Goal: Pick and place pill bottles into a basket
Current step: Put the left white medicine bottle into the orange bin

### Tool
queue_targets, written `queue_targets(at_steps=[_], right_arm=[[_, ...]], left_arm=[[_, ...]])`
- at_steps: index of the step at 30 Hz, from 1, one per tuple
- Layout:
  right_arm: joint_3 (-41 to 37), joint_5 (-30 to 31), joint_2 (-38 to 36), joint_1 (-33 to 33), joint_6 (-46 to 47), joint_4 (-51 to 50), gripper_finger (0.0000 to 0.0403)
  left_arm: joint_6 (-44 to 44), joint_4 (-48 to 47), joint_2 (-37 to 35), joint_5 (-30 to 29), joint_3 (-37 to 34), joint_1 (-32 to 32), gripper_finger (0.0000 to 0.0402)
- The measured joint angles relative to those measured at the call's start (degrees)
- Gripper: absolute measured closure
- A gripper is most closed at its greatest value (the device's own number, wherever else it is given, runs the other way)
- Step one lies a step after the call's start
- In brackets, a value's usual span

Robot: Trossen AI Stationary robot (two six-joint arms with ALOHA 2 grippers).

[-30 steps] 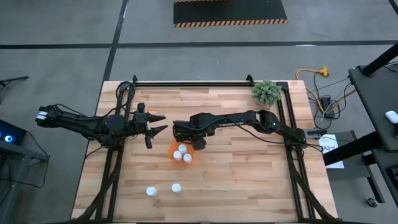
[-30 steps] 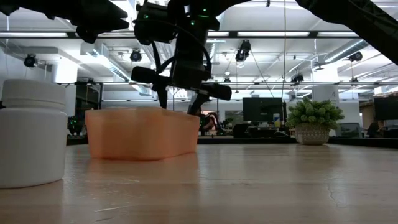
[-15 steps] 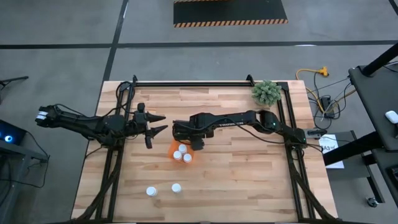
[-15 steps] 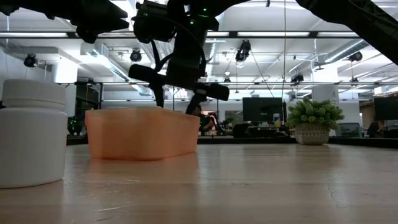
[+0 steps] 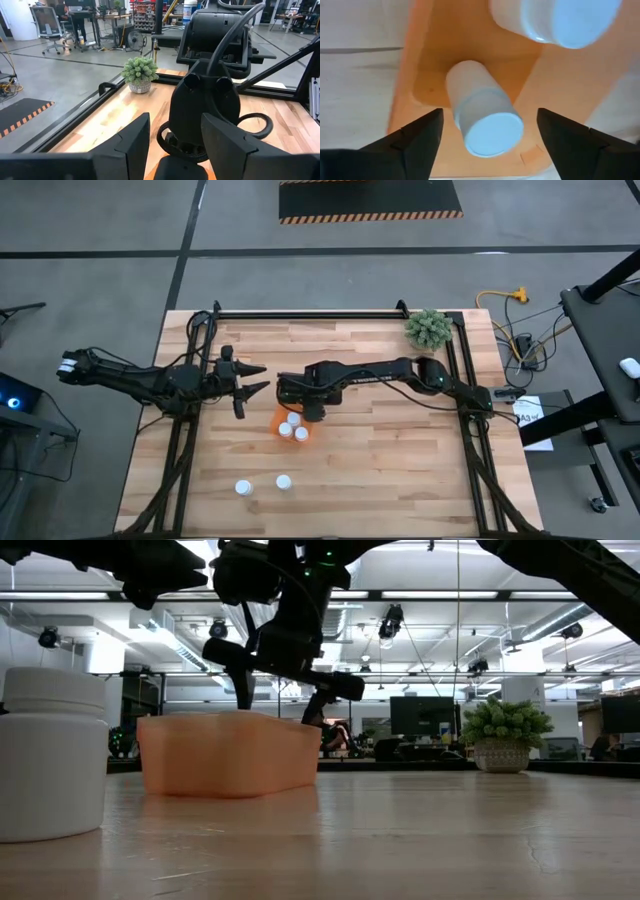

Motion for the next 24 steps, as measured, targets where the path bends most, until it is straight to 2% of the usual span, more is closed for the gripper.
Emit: queue_targets(at_steps=[8, 16, 19, 24], right_arm=[[4.7, 5.6, -0.2, 0.0, 9.2, -0.6, 0.0083], [10.4, 5.5, -0.3, -0.1, 17.6, -11.0, 0.0090], [11.9, 4.4, -0.3, -0.2, 25.0, -14.9, 0.0095], [12.2, -3.3, -0.9, -1.1, 39.7, -20.5, 0.0103]], left_arm=[[0.0, 0.0, 0.0, 0.0, 0.0, 0.0, 0.0241], [0.0, 0.0, 0.0, 0.0, 0.0, 0.0, 0.0241], [0.0, 0.0, 0.0, 0.0, -0.1, 0.0, 0.0241], [0.0, -0.1, 0.4, 0.0, -0.1, 0.0, 0.0241]])
